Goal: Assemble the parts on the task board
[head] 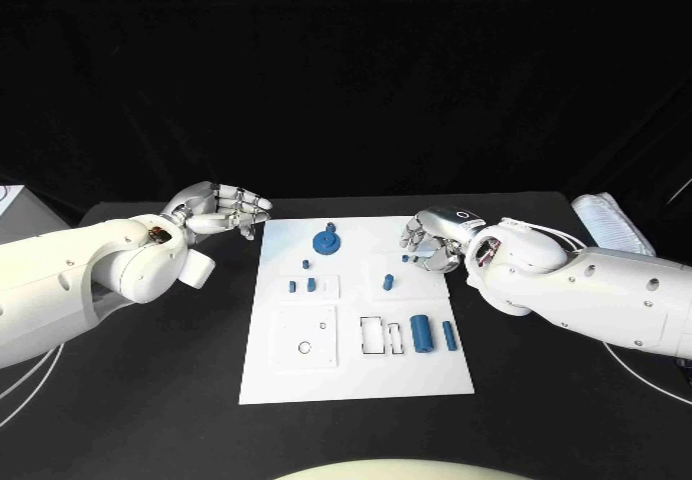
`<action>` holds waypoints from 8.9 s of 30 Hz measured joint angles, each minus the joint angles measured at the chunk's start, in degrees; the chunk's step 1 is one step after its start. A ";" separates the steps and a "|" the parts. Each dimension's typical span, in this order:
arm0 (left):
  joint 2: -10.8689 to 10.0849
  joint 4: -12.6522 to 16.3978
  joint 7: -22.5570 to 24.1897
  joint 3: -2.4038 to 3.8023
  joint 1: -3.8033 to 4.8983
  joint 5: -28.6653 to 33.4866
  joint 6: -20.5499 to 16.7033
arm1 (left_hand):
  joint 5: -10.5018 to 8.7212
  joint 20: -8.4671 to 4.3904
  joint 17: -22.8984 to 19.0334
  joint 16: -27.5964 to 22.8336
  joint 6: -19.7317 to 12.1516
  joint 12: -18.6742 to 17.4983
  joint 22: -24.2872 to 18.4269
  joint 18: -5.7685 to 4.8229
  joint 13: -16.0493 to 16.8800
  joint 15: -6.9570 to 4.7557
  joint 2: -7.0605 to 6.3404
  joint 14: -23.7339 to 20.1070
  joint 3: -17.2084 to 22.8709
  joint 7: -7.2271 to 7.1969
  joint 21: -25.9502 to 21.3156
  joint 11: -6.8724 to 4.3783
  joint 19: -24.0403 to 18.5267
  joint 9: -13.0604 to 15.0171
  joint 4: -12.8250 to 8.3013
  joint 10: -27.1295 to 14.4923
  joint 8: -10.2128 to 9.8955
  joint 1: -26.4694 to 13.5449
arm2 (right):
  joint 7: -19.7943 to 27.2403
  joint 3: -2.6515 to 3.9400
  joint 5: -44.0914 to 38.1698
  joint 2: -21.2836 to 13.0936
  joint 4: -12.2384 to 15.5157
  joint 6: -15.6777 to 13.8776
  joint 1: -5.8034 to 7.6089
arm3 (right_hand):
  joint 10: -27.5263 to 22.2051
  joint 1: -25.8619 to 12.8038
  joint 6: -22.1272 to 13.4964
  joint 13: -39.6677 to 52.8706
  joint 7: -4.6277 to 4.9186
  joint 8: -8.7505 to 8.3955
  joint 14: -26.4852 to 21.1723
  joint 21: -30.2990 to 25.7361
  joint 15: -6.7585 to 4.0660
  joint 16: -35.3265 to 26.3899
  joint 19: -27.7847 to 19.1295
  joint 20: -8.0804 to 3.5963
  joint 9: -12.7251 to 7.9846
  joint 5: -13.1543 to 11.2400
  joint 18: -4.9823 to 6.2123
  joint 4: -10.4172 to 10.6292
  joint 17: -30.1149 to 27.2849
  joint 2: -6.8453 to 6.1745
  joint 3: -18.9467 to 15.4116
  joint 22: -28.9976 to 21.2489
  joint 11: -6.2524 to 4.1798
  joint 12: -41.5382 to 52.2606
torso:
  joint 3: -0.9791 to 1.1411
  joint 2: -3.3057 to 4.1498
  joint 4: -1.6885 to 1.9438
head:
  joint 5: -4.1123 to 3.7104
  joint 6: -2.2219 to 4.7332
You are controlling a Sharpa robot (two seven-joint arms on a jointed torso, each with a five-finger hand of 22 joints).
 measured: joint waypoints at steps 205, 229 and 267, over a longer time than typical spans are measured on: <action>-0.94 5.17 4.27 0.00 -0.02 7.84 0.61 | 0.05 0.01 -0.15 -0.45 -0.13 0.71 0.06 0.00 0.11 0.00 0.12 0.01 -0.17 0.12 0.00 0.20 0.01 -0.93 -0.77 -1.02 0.13 0.13 | -5.98 -0.56 -15.92 12.59 8.16 -5.78 -10.83 | 4.48 -2.44 5.03 0.69 -0.75 3.09 0.20 10.93 -1.00 8.13 0.81 -0.01 5.73 -0.20 -1.33 -7.43 1.79 4.37 7.99 9.92 0.58 -0.34 | -0.08 -0.02 -0.06 | 7.40 -3.74; -1.03 4.93 3.54 0.00 -0.02 7.83 0.74 | 0.05 0.00 -0.14 -0.45 -0.13 0.71 0.06 0.00 0.11 0.00 0.12 0.01 -0.17 0.12 0.00 0.20 0.01 -0.98 -0.77 -1.01 0.13 0.13 | -5.40 -0.69 -14.09 12.66 8.49 -6.22 -11.02 | 4.55 -3.62 4.57 2.34 -0.70 2.67 0.22 10.92 -0.99 8.42 0.81 0.00 5.96 -0.34 -1.33 -7.01 1.66 3.61 6.68 9.96 -0.22 -0.33 | -0.13 -0.03 -0.01 | 7.59 -3.96; -0.83 4.65 2.91 0.00 -0.02 7.81 1.07 | 0.05 0.00 -0.13 -0.67 -0.13 0.71 0.06 0.00 0.07 0.00 0.12 0.01 -0.18 0.11 0.00 0.19 0.01 -1.05 -0.77 -1.42 0.13 0.13 | -5.45 0.26 -11.14 5.38 14.41 -9.23 -8.90 | -9.31 -3.05 -1.21 0.29 -0.24 -3.88 -0.11 -0.79 0.93 7.55 -3.23 1.90 4.49 -2.93 -0.41 -4.66 -3.53 2.61 -4.21 2.31 1.01 3.48 | -0.14 -0.22 -0.20 | 6.64 -3.05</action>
